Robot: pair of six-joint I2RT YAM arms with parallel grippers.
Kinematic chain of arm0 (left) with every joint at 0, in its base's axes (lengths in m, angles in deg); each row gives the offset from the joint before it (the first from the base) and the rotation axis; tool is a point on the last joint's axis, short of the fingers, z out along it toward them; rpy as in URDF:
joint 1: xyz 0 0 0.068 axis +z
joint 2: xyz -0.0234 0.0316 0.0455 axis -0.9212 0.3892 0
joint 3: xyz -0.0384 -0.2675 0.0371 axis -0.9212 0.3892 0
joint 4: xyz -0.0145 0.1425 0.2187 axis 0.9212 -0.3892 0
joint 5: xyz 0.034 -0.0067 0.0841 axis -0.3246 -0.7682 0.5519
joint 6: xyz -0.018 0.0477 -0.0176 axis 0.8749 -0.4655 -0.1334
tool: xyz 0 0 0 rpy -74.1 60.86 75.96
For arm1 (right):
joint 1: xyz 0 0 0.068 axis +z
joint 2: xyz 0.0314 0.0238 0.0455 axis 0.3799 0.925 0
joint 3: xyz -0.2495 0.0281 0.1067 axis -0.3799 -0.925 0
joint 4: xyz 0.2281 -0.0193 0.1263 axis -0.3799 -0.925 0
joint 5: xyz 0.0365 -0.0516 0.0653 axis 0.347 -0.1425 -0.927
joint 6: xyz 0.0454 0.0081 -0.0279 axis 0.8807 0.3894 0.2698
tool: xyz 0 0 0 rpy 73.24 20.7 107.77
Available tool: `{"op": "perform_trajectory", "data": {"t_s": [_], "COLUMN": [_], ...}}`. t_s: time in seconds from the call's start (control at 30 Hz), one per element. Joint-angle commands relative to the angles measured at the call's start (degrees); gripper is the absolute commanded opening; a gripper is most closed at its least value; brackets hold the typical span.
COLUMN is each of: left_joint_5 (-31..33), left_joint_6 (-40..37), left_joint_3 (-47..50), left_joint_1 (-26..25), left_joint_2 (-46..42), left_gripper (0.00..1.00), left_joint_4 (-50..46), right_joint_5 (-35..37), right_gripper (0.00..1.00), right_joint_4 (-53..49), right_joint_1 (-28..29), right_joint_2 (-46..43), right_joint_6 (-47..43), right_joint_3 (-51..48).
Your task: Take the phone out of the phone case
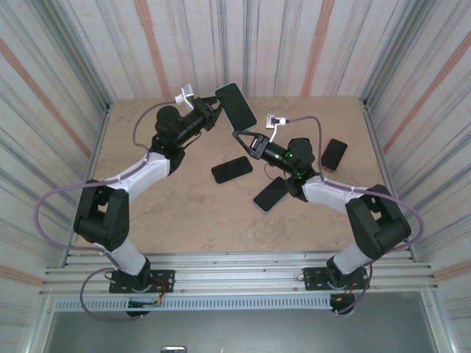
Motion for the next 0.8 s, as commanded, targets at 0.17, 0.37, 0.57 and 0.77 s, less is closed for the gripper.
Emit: {"op": "perform_trajectory", "data": {"t_s": [0.17,0.37,0.57,0.77], "left_joint_5": [-4.4,-5.1,-5.7,-9.7], "left_joint_6": [3.4,4.4,1.4,-4.8], "left_joint_3": [-3.0,-3.2,-3.6,-6.2], "left_joint_1": [-1.1,-1.3,-1.3,-0.2], "left_joint_2": [-6.6,-6.3,-6.4,-6.6], "left_gripper": [0.0,0.0,0.0,0.0], "left_joint_4": [2.8,3.1,0.6,-5.0], "right_joint_5": [2.5,3.5,2.6,-1.6], "right_gripper": [0.14,0.14,0.16,0.26], "right_joint_4": [-11.0,-15.1,-17.2,-22.8], "right_joint_1": [-1.8,-2.4,-2.7,-4.9], "right_joint_2": [-0.4,-2.6,-4.5,-8.1], "right_joint_6": [-9.1,-11.8,-13.1,-18.1], "right_joint_3": [0.8,0.7,0.8,0.6]}}
